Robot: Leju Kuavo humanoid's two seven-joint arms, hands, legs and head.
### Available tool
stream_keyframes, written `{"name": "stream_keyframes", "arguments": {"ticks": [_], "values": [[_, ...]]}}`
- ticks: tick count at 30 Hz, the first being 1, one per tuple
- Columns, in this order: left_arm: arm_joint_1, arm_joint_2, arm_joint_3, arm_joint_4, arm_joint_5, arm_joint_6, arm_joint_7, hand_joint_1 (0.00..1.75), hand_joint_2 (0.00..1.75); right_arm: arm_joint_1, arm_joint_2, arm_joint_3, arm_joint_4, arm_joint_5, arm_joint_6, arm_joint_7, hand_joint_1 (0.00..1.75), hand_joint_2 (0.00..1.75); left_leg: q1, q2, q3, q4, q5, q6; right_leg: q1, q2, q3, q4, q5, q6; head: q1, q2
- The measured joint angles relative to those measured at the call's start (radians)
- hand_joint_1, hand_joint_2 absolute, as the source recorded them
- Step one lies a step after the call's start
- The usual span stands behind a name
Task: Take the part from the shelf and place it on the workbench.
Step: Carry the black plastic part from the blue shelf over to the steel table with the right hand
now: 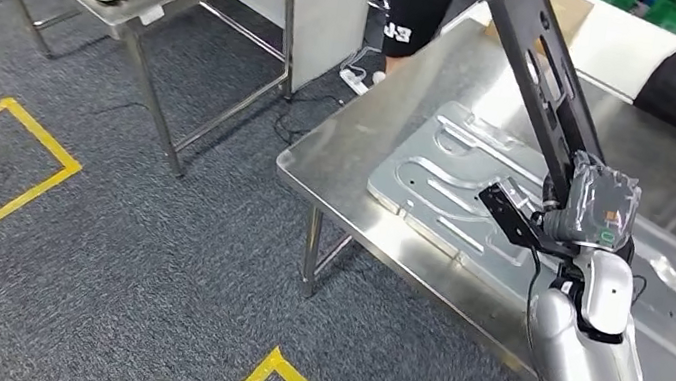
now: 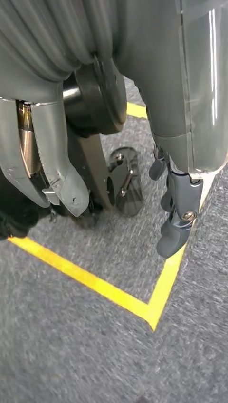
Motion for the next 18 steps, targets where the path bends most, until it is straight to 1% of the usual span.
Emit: {"name": "stream_keyframes", "arguments": {"ticks": [1, 2, 3, 4, 5, 6, 7, 8, 9, 10, 11, 12, 13, 14, 15, 16, 17, 18], "values": [[-0.001, -0.001, -0.001, 0.0, 0.0, 0.0, 0.0, 0.0, 1.75, 0.001, 0.0, 0.0, 0.001, 0.0, 0.0, 0.0, 1.75, 1.75, -0.002, 0.012, 0.001, -0.003, 0.002, 0.005, -0.004, 0.009, -0.002, -0.003, 0.003, 0.007, 0.0, 0.0], [-0.002, -0.002, -0.001, 0.0, 0.0, 0.001, 0.0, 0.0, 1.75, 0.003, -0.001, 0.0, 0.002, 0.0, 0.0, 0.0, 1.75, 1.75, -0.003, 0.024, 0.003, -0.009, 0.006, 0.011, -0.006, 0.006, -0.005, -0.003, 0.003, 0.013, 0.0, 0.0], [-0.003, -0.003, -0.002, 0.0, 0.0, 0.001, 0.0, 0.0, 1.75, 0.002, -0.002, 0.0, 0.002, 0.0, 0.001, 0.001, 1.75, 1.75, -0.002, 0.035, 0.006, -0.015, 0.009, 0.016, -0.005, -0.009, -0.011, 0.008, -0.005, 0.017, 0.001, 0.0], [-0.004, -0.004, -0.003, 0.0, 0.0, 0.001, 0.0, 0.0, 1.75, 0.001, -0.002, 0.0, 0.003, 0.0, 0.001, 0.001, 1.75, 1.75, -0.001, 0.048, 0.008, -0.021, 0.012, 0.022, -0.004, -0.031, -0.026, 0.038, -0.023, 0.02, 0.003, 0.0], [-0.005, -0.004, -0.003, 0.0, 0.0, 0.001, 0.0, 0.0, 1.75, -0.001, -0.002, 0.0, 0.003, 0.0, 0.001, 0.0, 1.75, 1.75, -0.003, 0.059, 0.009, -0.023, 0.013, 0.025, -0.003, -0.054, -0.049, 0.087, -0.05, 0.023, 0.004, 0.0], [-0.004, -0.005, -0.003, 0.0, 0.0, 0.0, 0.0, 0.0, 1.75, -0.002, -0.002, 0.0, 0.004, 0.0, 0.002, 0.0, 1.75, 1.75, -0.005, 0.071, 0.009, -0.023, 0.012, 0.027, -0.002, -0.068, -0.08, 0.148, -0.078, 0.026, 0.005, 0.0], [-0.004, -0.005, -0.003, 0.0, 0.0, 0.0, 0.0, 0.0, 1.75, -0.001, -0.002, 0.0, 0.006, 0.0, 0.002, 0.0, 1.75, 1.75, -0.006, 0.083, 0.009, -0.023, 0.011, 0.029, -0.003, -0.073, -0.109, 0.208, -0.1, 0.029, 0.005, 0.0], [-0.003, -0.005, -0.003, 0.0, 0.0, 0.0, 0.0, 0.0, 1.75, 0.002, -0.002, 0.0, 0.008, 0.001, 0.003, 0.0, 1.75, 1.75, -0.008, 0.094, 0.009, -0.023, 0.01, 0.03, -0.004, -0.076, -0.128, 0.244, -0.106, 0.031, 0.005, 0.0], [-0.003, -0.005, -0.003, 0.0, 0.0, 0.0, 0.0, 0.0, 1.75, 0.004, -0.002, 0.0, 0.011, 0.001, 0.004, 0.0, 1.75, 1.75, -0.008, 0.106, 0.01, -0.023, 0.008, 0.031, -0.005, -0.079, -0.131, 0.247, -0.094, 0.031, 0.005, 0.0], [-0.003, -0.005, -0.003, 0.0, 0.0, 0.0, 0.0, 0.0, 1.75, 0.006, -0.002, 0.0, 0.014, 0.001, 0.005, 0.001, 1.75, 1.75, -0.009, 0.117, 0.012, -0.022, 0.006, 0.03, -0.004, -0.084, -0.114, 0.214, -0.067, 0.031, 0.005, 0.0], [-0.003, -0.005, -0.004, 0.0, 0.0, 0.0, 0.0, 0.0, 1.75, 0.007, -0.002, 0.0, 0.015, 0.002, 0.006, 0.001, 1.75, 1.75, -0.009, 0.127, 0.014, -0.022, 0.003, 0.028, -0.004, -0.096, -0.082, 0.153, -0.032, 0.029, 0.005, 0.0], [-0.003, -0.005, -0.004, 0.0, 0.0, -0.001, 0.0, 0.0, 1.75, 0.006, -0.002, 0.0, 0.016, 0.002, 0.006, 0.001, 1.75, 1.75, -0.012, 0.136, 0.016, -0.021, -0.001, 0.025, 0.002, -0.12, -0.049, 0.088, -0.007, 0.026, 0.005, 0.0], [-0.003, -0.005, -0.004, 0.0, 0.0, -0.001, 0.001, 0.0, 1.75, 0.004, -0.002, 0.0, 0.016, 0.003, 0.006, 0.001, 1.75, 1.75, -0.015, 0.145, 0.018, -0.019, -0.004, 0.022, 0.008, -0.14, -0.023, 0.036, 0.008, 0.019, 0.004, 0.0], [-0.004, -0.006, -0.004, 0.0, 0.0, -0.001, 0.001, 0.0, 1.75, 0.002, -0.002, 0.0, 0.017, 0.003, 0.007, 0.001, 1.75, 1.75, -0.018, 0.156, 0.02, -0.018, -0.007, 0.018, 0.014, -0.154, -0.008, 0.005, 0.013, 0.012, 0.004, 0.0], [-0.004, -0.006, -0.004, 0.0, 0.0, -0.001, 0.001, 0.0, 1.75, 0.0, -0.001, 0.0, 0.017, 0.003, 0.007, 0.001, 1.75, 1.75, -0.02, 0.166, 0.022, -0.018, -0.01, 0.014, 0.02, -0.158, -0.006, -0.005, 0.009, 0.004, 0.004, 0.0], [-0.005, -0.006, -0.004, 0.0, 0.0, -0.001, 0.001, 0.0, 1.75, -0.001, -0.001, 0.0, 0.017, 0.003, 0.008, 0.001, 1.75, 1.75, -0.021, 0.178, 0.025, -0.019, -0.013, 0.01, 0.021, -0.145, -0.006, -0.007, 0.01, -0.004, 0.004, 0.0], [-0.005, -0.006, -0.004, 0.0, 0.0, -0.001, 0.001, 0.0, 1.75, -0.001, -0.001, 0.0, 0.018, 0.003, 0.008, 0.001, 1.75, 1.75, -0.019, 0.182, 0.028, -0.015, -0.018, 0.005, 0.019, -0.132, -0.005, -0.01, 0.011, -0.009, 0.004, 0.0], [-0.006, -0.006, -0.005, 0.0, 0.0, -0.001, 0.001, 0.0, 1.75, -0.002, -0.001, 0.0, 0.018, 0.003, 0.009, 0.001, 1.75, 1.75, -0.017, 0.171, 0.026, -0.005, -0.028, -0.001, 0.017, -0.119, -0.003, -0.012, 0.012, -0.015, 0.004, 0.0]]}}
